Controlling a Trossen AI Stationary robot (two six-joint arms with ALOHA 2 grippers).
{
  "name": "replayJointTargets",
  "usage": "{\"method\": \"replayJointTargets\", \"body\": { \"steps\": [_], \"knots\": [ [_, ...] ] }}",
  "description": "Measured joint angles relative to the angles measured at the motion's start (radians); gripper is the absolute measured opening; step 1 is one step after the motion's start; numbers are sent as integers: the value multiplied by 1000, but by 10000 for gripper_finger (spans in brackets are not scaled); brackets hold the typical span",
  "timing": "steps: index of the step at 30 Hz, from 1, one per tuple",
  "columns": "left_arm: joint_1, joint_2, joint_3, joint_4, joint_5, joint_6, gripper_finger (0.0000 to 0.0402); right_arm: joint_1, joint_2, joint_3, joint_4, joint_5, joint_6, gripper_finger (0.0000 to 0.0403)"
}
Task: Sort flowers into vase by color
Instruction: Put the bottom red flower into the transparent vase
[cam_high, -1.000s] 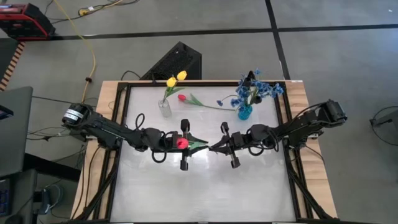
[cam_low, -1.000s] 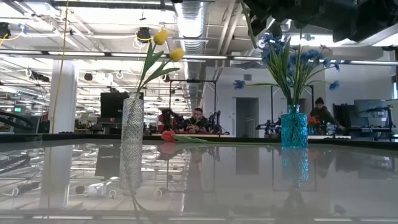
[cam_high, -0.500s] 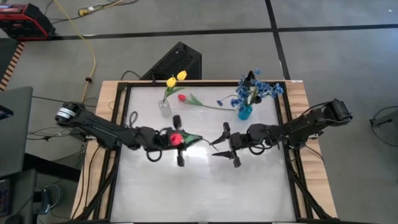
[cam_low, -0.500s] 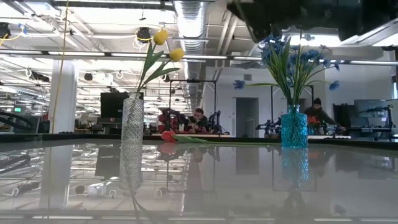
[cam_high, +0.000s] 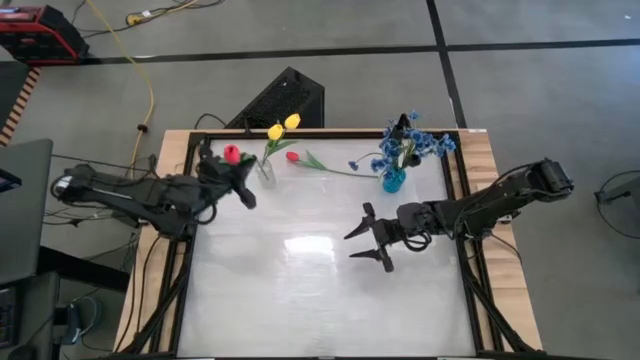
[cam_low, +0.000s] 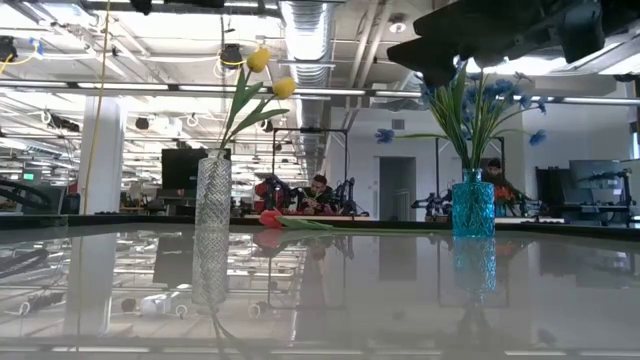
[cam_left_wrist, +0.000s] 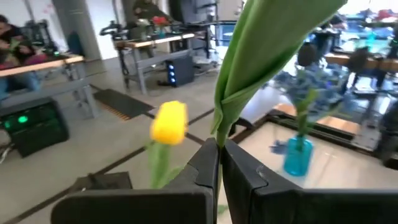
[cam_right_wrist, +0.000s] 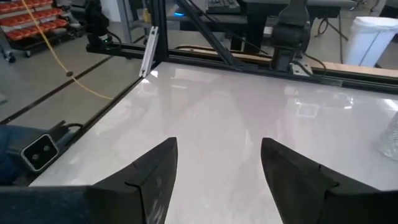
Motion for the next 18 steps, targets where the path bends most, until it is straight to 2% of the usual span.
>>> {"method": "replayJointTargets", "body": {
  "steps": [8,14,18],
  "knots": [
    [172,-165,-146,15,15,-39,0,6,0,0,-3,0,25,259],
    [315,-184,-232,121,147,-57,0,12,0,0,-3,0,27,259],
    [389,-173,-241,140,208,-50,0,13,0,0,-3,0,37,259]
  ]
}}
